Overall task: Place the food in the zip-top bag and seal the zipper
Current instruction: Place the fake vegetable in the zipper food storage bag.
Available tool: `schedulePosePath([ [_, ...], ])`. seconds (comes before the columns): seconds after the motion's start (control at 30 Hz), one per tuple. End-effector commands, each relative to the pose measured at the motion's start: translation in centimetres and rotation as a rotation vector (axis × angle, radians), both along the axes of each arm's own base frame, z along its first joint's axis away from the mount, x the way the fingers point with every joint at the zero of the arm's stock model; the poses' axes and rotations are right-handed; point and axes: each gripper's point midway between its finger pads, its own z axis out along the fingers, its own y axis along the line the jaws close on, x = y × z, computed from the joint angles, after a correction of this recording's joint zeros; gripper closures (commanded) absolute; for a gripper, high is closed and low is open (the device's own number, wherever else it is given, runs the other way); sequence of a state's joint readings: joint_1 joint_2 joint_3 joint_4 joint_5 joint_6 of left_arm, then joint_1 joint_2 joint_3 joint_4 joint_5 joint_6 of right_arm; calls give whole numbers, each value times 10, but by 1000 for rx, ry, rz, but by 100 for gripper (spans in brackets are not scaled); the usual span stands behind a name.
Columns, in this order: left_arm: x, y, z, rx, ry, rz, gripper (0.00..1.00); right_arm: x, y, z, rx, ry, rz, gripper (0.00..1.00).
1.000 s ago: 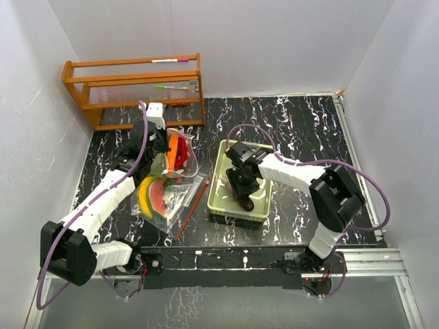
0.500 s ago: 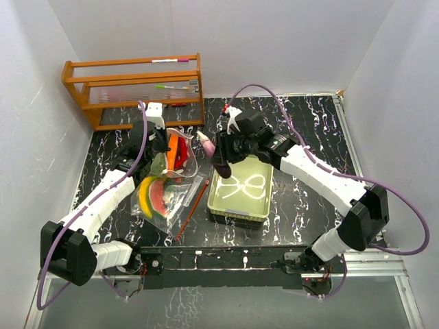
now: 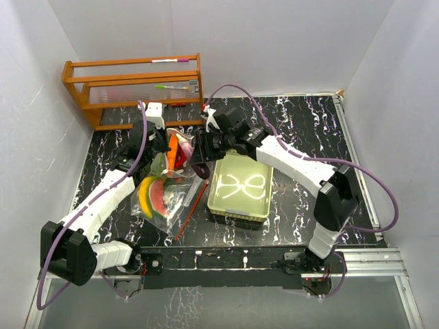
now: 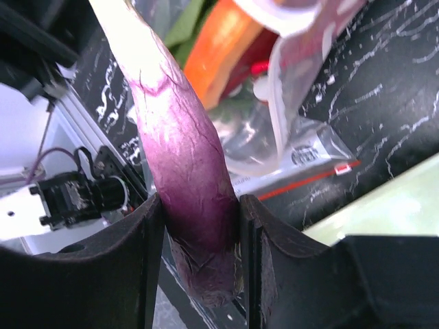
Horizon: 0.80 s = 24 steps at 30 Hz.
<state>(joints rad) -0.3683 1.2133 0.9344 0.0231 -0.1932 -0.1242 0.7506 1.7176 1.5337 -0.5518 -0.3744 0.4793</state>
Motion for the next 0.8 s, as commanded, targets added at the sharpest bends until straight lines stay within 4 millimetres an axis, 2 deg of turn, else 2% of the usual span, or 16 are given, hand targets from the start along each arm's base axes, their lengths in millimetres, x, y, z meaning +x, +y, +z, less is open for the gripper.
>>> schedulePosePath([
  [0.0,2,0,29,-43,-91,-1,100,15,22,30,73,-17,8,88],
  [0.2,1,-2,34,-57,-103,-10,100,19,28,8,23,72,-5,88],
  [0.47,0,-3,36,-63,-107,-17,100,9,22,-5,-12,106,-23,88],
  [0.6,-3,-14,37,-88,-114,-73,100,26,26,-5,-51,98,-69,88],
  [0.7,-6,-24,38,-109,-116,-134,100,42,37,-6,-59,104,-98,88],
  [0.77,-8,-29,40,-124,-123,-160,100,51,45,0,-35,102,-120,87],
])
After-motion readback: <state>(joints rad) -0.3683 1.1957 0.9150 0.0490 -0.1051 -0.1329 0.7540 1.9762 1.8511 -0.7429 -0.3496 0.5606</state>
